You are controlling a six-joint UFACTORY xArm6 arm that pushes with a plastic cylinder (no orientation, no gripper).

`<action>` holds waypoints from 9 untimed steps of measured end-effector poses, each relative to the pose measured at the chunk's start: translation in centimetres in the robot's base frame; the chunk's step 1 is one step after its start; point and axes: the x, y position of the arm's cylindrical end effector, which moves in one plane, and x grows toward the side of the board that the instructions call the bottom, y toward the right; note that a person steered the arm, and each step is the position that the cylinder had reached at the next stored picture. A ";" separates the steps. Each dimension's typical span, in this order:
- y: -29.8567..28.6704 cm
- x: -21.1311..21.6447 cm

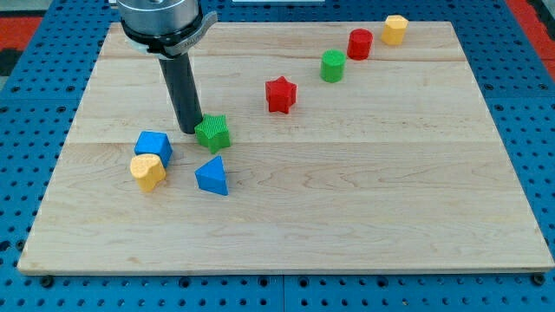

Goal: Move the yellow hexagon right to the red star

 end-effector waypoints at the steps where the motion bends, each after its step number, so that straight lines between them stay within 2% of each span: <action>1: -0.6 -0.4; 3: 2.1 1.1; 4: -4.2 -1.1; 5: -8.6 1.0; 6: -6.6 3.0; 8: -1.6 4.1; 9: -2.9 3.4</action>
